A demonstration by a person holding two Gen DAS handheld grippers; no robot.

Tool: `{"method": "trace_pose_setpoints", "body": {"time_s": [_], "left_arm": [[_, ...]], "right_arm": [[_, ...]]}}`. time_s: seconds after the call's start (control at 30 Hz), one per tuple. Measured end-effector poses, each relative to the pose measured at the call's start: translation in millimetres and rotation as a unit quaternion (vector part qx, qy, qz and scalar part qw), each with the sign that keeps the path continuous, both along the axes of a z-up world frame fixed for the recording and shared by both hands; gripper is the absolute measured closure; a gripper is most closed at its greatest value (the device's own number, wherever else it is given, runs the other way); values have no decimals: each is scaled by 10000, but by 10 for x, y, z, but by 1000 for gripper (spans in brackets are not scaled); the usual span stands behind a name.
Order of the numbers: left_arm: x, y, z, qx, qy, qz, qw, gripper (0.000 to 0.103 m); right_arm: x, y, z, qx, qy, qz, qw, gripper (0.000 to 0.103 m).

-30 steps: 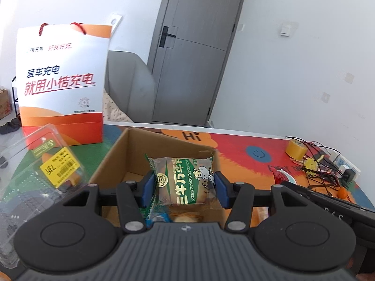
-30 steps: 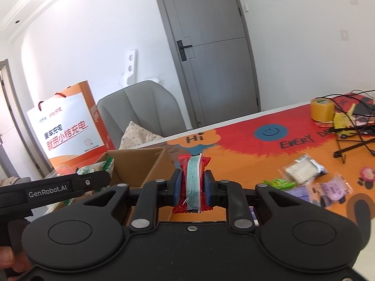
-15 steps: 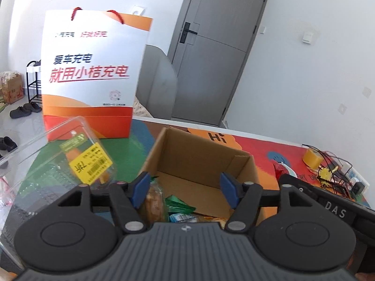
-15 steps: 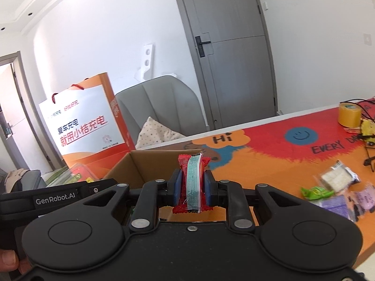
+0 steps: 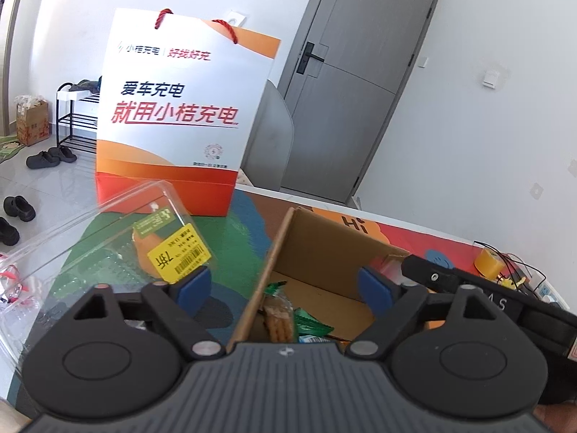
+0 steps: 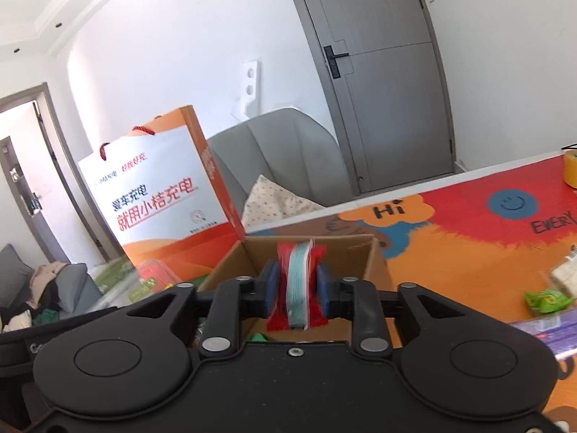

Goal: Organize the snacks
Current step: 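Open the left tool over the box while the right tool releases the red candy in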

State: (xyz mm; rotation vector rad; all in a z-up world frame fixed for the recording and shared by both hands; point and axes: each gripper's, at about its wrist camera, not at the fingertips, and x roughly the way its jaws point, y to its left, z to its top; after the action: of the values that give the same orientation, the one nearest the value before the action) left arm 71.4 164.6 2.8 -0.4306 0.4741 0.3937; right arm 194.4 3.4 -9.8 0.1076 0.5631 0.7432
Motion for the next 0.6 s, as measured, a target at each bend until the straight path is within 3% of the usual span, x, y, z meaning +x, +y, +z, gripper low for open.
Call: {"method": "trace_pose_setpoints", "body": {"time_s": [0.17, 0.6], "left_arm": [[4, -27, -12, 27, 26, -26, 10000, 6], [125, -405, -28, 118, 83, -497, 9987, 5]], "right_arm": [[-5, -120, -17, -10, 121, -192, 9997, 51], [-62, -687, -67, -86, 208, -725, 9971, 28]]}}
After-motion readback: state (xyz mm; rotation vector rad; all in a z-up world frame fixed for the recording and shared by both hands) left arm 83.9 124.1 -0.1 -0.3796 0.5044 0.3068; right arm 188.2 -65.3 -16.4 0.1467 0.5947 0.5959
